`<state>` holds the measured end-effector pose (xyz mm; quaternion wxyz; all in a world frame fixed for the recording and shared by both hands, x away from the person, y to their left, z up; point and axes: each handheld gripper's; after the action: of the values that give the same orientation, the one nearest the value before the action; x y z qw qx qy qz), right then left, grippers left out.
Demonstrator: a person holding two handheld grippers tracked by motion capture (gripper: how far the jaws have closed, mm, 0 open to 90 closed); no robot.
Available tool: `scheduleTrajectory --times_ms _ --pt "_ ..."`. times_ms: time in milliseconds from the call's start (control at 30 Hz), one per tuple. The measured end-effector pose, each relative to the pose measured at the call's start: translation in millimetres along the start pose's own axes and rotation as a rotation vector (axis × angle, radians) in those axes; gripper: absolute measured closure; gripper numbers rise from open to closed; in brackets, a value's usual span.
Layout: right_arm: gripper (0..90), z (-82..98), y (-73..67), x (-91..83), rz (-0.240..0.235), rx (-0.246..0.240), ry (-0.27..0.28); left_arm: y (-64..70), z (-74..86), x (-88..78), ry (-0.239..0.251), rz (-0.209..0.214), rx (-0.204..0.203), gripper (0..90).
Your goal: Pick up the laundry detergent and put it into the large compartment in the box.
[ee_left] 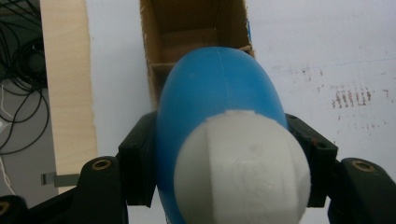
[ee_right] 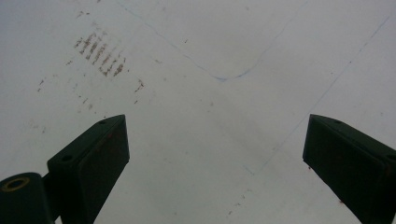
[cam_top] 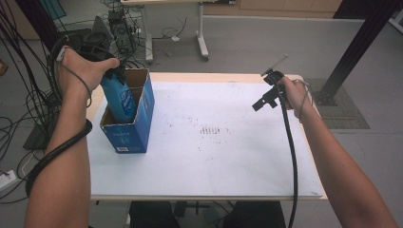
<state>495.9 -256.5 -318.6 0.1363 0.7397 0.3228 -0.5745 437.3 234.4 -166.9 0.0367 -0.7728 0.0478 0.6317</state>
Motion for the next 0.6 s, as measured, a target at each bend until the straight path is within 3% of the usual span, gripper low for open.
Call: scheduleTrajectory --times_ms 600 --pt "7.0 1.4 0.5 0.8 0.009 0.002 -0.007 0.9 4.2 36.8 -0.051 0.028 -0.003 37.6"
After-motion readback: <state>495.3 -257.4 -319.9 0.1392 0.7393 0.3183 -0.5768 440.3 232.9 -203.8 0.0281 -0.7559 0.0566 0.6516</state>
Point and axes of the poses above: each handheld gripper's, and its own axes: x roughly forward along the jaws, z roughly out of its underside, y roughly to its right, and after that the axes turned 6 degrees about -y, right-handed
